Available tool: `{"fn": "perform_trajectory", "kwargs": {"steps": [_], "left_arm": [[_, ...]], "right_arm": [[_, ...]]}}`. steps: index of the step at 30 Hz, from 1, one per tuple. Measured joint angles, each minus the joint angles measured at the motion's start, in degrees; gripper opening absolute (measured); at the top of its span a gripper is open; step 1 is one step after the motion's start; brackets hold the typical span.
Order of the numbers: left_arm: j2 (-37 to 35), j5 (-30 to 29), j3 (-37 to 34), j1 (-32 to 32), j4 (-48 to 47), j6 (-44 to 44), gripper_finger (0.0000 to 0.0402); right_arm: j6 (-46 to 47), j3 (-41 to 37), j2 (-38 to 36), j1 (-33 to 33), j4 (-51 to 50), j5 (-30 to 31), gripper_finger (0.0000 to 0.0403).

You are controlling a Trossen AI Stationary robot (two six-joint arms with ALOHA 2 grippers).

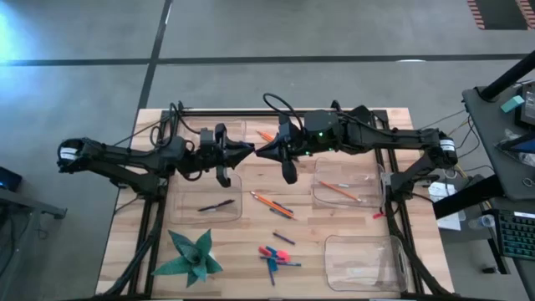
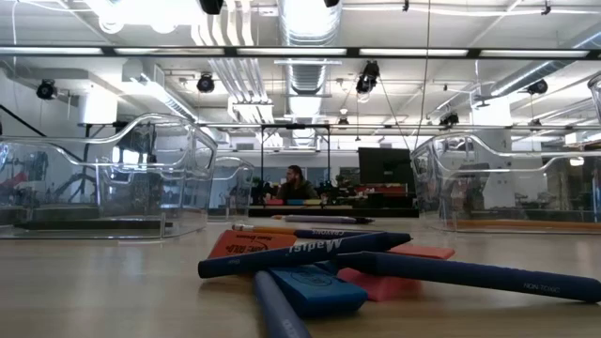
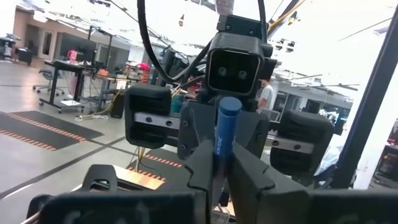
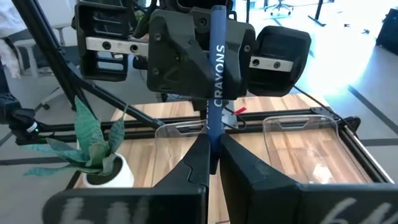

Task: Sort crayons/erasers/pens/pencils in bins
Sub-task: Put the blue crayon into the top transparent bin

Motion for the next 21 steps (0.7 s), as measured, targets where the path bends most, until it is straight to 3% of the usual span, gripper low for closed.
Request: {"fn": "perform_trajectory", "kwargs": {"steps": [5, 10, 15, 21], "left_arm": [[-0.1, 0.9, 0.0, 0.0, -0.2, 0.8, 0.0017], [-0.1, 1.1, 0.0, 0.0, -0.1, 0.8, 0.0015], [-0.1, 1.6, -0.1, 0.0, -0.1, 0.8, 0.0015], [-1.0, 1.6, -0.2, 2.2, -5.5, 0.9, 0.0014]], "right_arm": [[4.1, 0.0, 0.0, 0.0, -0.5, -0.2, 0.0026], [6.4, 2.0, 0.0, -0.2, -6.6, 0.3, 0.009], [5.1, 6.0, -0.7, -0.2, -18.7, 0.9, 0.0153], [2.7, 13.1, -1.3, -0.1, -31.0, 2.4, 0.0182]]}}
